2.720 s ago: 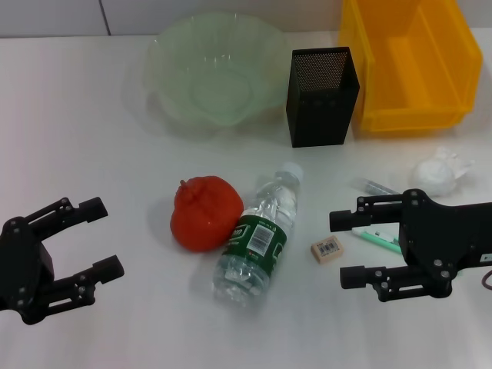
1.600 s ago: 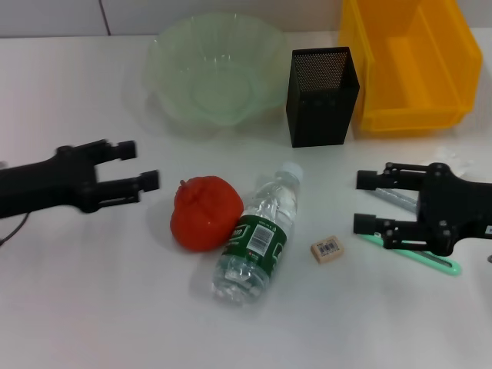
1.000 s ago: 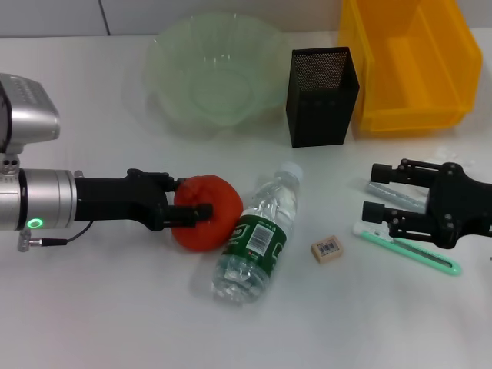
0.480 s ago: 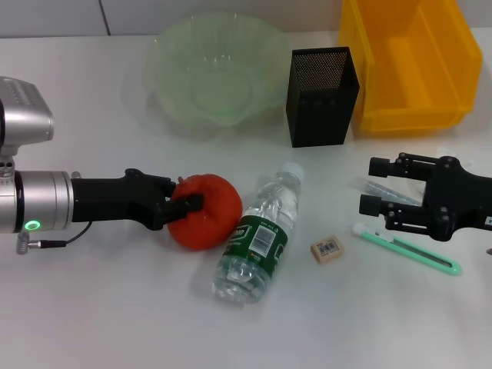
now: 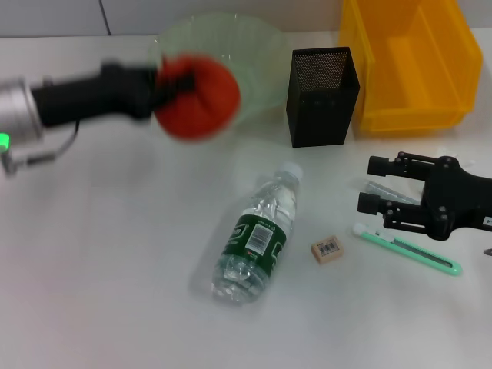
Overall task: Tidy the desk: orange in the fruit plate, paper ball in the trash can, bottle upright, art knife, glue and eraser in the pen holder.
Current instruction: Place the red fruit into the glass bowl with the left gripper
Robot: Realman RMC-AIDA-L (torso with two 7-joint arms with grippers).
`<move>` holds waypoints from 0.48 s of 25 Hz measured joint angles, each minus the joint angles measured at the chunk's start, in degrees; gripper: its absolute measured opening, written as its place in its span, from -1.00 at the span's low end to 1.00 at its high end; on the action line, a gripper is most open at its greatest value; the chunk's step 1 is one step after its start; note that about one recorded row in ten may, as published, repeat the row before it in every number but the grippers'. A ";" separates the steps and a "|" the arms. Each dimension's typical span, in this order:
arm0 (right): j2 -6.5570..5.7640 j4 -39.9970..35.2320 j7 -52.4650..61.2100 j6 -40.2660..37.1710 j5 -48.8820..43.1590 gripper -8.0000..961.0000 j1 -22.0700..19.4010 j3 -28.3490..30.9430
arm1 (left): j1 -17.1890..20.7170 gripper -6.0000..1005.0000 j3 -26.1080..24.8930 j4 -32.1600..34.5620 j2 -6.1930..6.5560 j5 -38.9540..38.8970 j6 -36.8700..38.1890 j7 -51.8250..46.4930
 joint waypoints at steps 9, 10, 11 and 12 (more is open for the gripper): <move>0.03 3.89 -1.99 0.67 0.13 0.31 0.95 1.65 | -10.33 -0.79 4.30 -6.84 -0.66 -2.84 -26.44 0.29; 0.05 4.28 -2.29 0.67 0.13 0.30 0.97 1.75 | -10.33 -0.74 4.30 -6.84 -0.66 -2.84 -26.44 0.29; 0.09 4.80 -2.48 0.68 0.15 0.30 0.98 1.84 | -10.93 -0.69 5.62 -7.49 -0.84 -3.03 -29.09 0.48; 0.09 4.80 -2.48 0.68 0.15 0.30 0.98 1.84 | -10.93 -0.63 5.62 -7.49 -0.84 -3.03 -29.09 0.48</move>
